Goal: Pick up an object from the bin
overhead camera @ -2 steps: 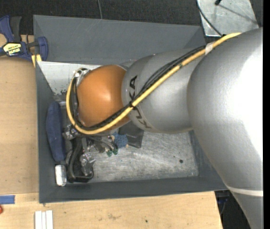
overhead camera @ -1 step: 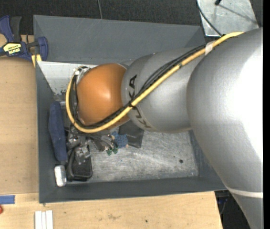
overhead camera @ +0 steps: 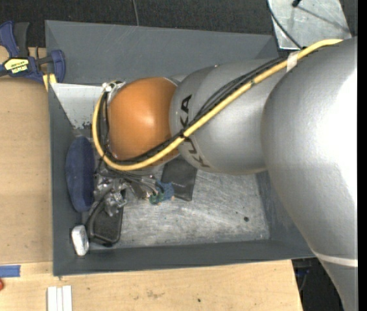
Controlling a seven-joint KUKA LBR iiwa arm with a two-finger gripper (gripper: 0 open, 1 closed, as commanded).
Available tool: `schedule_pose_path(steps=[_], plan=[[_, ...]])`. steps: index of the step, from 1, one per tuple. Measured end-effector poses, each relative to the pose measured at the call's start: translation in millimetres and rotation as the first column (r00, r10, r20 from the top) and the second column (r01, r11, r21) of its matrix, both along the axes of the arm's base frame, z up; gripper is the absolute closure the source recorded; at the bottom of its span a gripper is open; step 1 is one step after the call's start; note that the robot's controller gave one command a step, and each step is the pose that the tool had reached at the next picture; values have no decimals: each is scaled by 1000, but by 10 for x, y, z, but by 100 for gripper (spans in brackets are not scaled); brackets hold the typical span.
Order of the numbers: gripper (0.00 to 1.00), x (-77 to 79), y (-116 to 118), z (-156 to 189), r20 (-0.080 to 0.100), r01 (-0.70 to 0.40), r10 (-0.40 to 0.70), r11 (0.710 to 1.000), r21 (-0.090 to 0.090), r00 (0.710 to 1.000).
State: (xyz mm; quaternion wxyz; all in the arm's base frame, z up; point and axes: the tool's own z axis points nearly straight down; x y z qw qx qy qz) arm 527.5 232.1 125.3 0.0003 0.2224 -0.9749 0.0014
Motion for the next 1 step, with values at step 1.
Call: schedule_pose_path(steps=[1], plan=[[100,126,-12,1137,11,-225,225,974,5,974]])
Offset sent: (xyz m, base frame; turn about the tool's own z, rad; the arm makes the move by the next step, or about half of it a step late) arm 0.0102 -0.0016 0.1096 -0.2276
